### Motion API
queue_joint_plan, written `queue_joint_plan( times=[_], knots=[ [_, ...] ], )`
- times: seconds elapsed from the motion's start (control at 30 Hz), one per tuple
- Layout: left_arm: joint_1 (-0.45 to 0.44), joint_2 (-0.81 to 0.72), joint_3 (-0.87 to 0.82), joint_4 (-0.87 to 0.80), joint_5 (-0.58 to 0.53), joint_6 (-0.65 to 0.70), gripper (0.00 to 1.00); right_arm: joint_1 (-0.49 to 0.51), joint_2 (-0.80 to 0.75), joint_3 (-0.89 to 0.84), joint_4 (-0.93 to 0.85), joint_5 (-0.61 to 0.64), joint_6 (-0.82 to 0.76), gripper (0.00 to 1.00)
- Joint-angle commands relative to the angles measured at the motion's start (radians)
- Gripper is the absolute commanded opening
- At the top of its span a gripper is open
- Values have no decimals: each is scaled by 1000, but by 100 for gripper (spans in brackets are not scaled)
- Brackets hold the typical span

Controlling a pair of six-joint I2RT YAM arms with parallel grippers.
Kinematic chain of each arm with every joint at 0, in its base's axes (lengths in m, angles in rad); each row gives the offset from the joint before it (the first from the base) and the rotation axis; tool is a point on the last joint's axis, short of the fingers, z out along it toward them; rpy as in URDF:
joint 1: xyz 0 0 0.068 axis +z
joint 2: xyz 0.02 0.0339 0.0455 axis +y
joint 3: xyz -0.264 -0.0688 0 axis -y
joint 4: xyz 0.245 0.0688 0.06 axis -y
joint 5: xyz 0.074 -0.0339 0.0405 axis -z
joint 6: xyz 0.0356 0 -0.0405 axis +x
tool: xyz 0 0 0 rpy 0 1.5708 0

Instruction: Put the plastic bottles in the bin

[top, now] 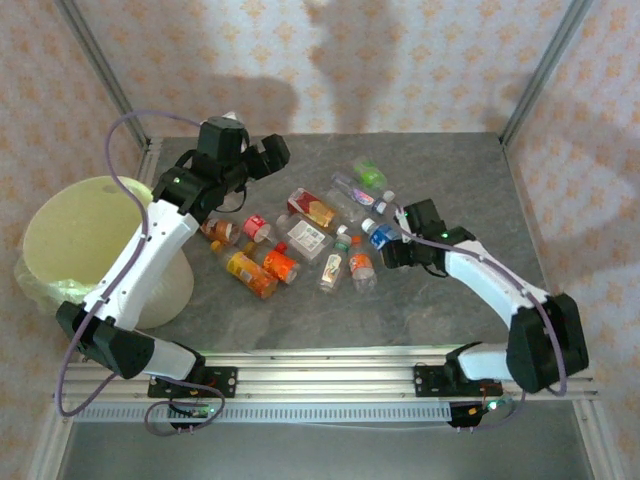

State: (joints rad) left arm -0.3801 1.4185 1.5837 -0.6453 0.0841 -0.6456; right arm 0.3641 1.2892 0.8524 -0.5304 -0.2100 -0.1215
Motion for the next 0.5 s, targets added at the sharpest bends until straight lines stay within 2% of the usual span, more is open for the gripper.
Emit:
queue_joint_plan(
  times=[0.0,0.1,0.27,0.47],
  knots=[
    [-18,14,-42,96,127,27,100,7,-89,20,52,-90,14,57],
    [-48,30,-79,170,219,32,100,6,-100,9,190,-184,83,56],
    [-117,56,-124,223,261,63,100,7,-141,-51,473,-299,208,56],
    [-172,119,-241,495,420,-35,100,6,-124,-66,641,-391,270,56]
  ],
)
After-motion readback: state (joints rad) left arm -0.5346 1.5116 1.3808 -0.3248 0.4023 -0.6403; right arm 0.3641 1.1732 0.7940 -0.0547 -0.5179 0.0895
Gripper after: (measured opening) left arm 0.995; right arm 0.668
